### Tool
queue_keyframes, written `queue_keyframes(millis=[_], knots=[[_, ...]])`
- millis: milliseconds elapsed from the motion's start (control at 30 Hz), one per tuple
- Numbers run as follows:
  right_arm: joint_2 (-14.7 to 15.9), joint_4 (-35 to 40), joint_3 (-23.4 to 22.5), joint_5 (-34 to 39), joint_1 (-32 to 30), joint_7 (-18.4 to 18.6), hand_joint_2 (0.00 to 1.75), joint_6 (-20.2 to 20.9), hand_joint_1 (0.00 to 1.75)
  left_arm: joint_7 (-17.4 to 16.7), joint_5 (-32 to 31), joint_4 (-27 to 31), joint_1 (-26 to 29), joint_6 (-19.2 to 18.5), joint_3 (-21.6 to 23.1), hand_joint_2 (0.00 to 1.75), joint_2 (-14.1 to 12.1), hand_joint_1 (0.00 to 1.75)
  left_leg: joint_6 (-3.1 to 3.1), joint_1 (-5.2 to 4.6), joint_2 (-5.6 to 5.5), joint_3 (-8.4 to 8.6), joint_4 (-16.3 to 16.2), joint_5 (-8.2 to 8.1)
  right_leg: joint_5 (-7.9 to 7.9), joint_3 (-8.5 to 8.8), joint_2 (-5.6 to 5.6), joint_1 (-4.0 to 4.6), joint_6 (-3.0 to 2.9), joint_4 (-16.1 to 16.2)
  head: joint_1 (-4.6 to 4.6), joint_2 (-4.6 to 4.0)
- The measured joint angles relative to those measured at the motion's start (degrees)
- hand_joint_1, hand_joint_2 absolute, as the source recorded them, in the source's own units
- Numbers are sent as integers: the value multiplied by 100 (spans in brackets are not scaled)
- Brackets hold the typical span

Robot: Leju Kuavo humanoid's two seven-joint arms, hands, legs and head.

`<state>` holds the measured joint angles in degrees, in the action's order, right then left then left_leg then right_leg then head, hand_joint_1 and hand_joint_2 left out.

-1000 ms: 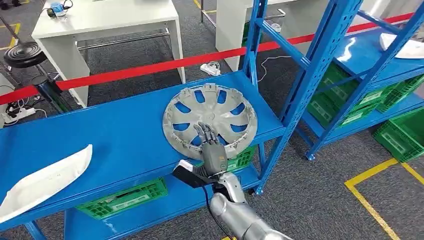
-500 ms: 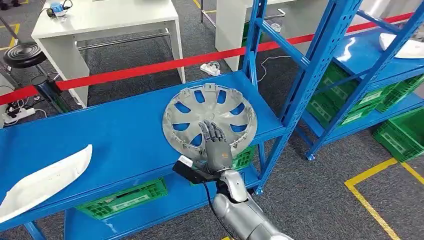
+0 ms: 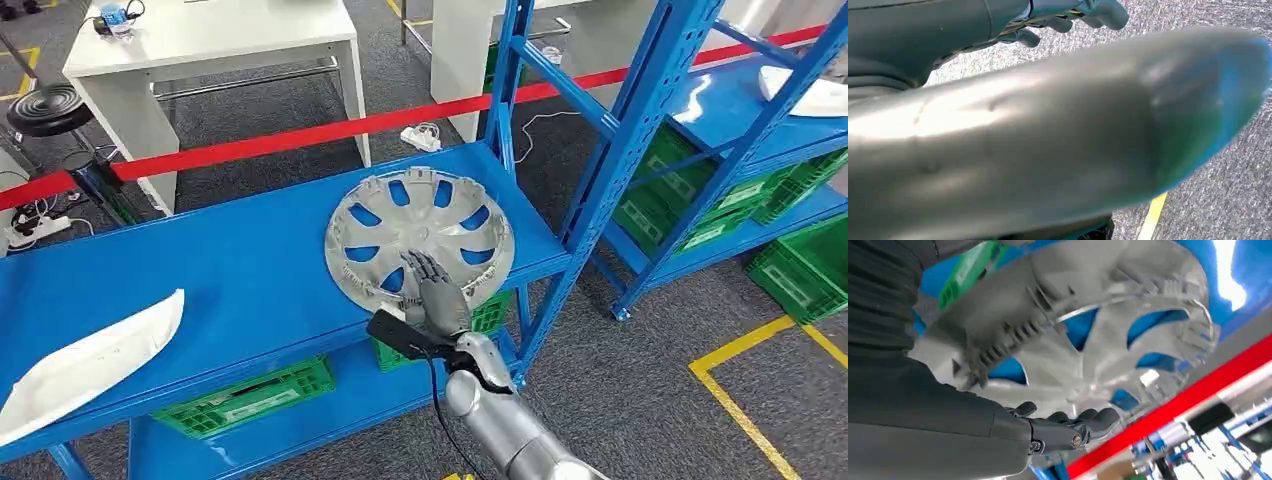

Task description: Take the parts from the cabinet and place them on the table.

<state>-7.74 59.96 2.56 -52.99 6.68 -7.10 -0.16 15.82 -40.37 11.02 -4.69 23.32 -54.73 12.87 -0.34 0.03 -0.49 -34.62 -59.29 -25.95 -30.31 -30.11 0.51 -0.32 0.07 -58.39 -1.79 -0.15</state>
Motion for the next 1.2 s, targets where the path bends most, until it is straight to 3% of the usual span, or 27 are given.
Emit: queue_keyframes(millis=[167, 200, 233, 567, 1000, 1200], knots=[[42, -77, -57, 164, 21, -160, 175, 243, 2, 0, -11, 0, -2, 0, -24, 0, 0, 0, -1, 0, 3, 9, 1, -1, -2, 7, 0, 0, 0, 1, 0, -2], [55, -83, -61, 173, 22, -177, 175, 267, 61, 0, -11, 0, -1, -2, -26, 0, 0, 0, -1, 0, 3, 11, 1, -1, -2, 9, 0, 0, 1, 1, 0, -2], [68, -88, -61, 142, 24, -168, 175, 296, 175, 0, -18, 0, -1, -4, -28, 0, 0, 0, -1, 0, 3, 14, 1, -1, -3, 12, 0, 0, 1, 1, 0, 0], [151, -38, -59, -104, 7, 120, 175, 245, 175, -2, -70, -2, -2, -13, -28, 0, 0, 0, 0, 0, 1, 33, 2, -2, -4, 34, 0, -1, 4, 2, 0, 0], [203, 127, -2, -319, -93, 135, 175, 403, 175, 61, -6, -2, -1, 15, -46, 0, 15, 0, -1, 0, -1, 35, 2, -5, -6, 37, -2, 0, 3, 3, 0, -2], [245, 133, 24, -474, -71, 111, 175, 343, 175, 289, -66, -2, 1, 105, -48, 0, 42, 0, 0, 0, -1, 35, 2, -6, -7, 38, -2, -1, 3, 3, 0, 0]])
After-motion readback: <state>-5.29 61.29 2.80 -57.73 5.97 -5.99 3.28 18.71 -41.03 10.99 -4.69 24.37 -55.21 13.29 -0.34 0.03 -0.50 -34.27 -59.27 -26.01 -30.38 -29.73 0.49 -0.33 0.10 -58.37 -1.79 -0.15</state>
